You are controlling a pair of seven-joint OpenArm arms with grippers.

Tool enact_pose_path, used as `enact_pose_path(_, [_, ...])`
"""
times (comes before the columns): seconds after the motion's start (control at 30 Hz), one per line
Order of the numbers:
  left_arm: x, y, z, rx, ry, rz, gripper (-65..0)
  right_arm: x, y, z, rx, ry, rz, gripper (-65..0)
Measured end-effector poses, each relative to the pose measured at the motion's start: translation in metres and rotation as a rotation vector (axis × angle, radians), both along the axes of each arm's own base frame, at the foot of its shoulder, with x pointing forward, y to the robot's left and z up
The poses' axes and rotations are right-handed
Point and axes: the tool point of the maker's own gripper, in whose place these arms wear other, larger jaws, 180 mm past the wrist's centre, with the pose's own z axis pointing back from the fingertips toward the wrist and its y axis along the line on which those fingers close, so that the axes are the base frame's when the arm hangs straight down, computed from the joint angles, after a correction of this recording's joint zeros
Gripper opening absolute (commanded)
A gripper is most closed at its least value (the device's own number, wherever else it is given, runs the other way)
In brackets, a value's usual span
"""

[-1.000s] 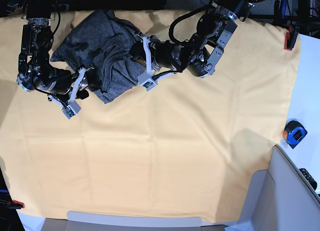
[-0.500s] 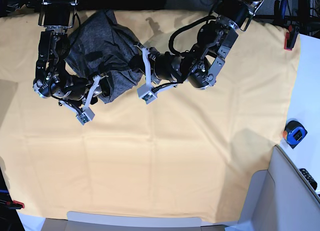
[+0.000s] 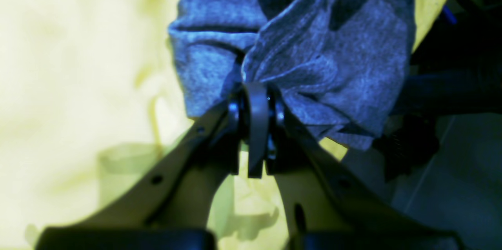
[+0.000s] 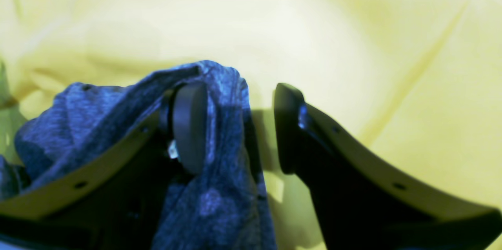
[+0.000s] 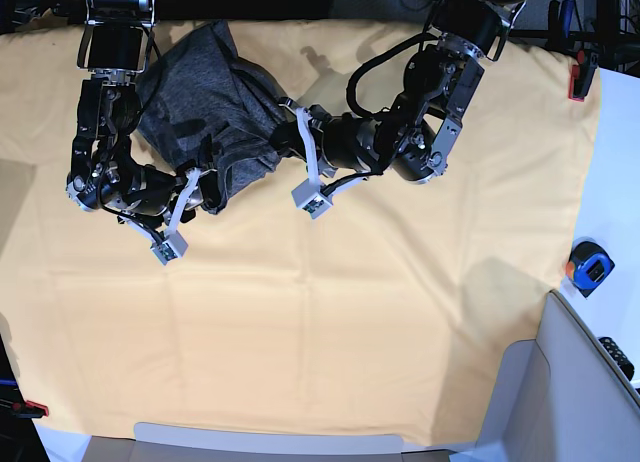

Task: Fold the T-shirt properly
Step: 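Grasp the bundle sides with both grippers and tuck them inward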

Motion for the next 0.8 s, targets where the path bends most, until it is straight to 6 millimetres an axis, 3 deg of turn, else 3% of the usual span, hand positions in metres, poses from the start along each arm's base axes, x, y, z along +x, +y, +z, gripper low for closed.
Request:
enact_pose_path(0.13, [0.0, 0.0, 0.0, 0.0, 0.0, 0.0, -65.0, 0.006, 0.008, 0.0, 0.058, -0.028, -0.014, -39.0])
enact_pose_path(0.3, [-0.001, 0.0, -0.001, 0.0, 0.005, 0.0, -64.5, 0.006, 0.005, -0.012, 0.08, 0.003, -0.067, -38.6])
enact_pose_path(0.5, [0.006, 0.014, -0.018, 0.029, 0.05, 0.052, -55.8, 0.007, 0.003, -0.012, 0.086, 0.005, -0.091, -38.5])
enact_pose_path(0.8, [0.006, 0.011, -0.017, 0.016, 0.051, 0.055, -46.9, 0.007, 0.002, -0.012, 0.086, 0.003, -0.091, -38.4])
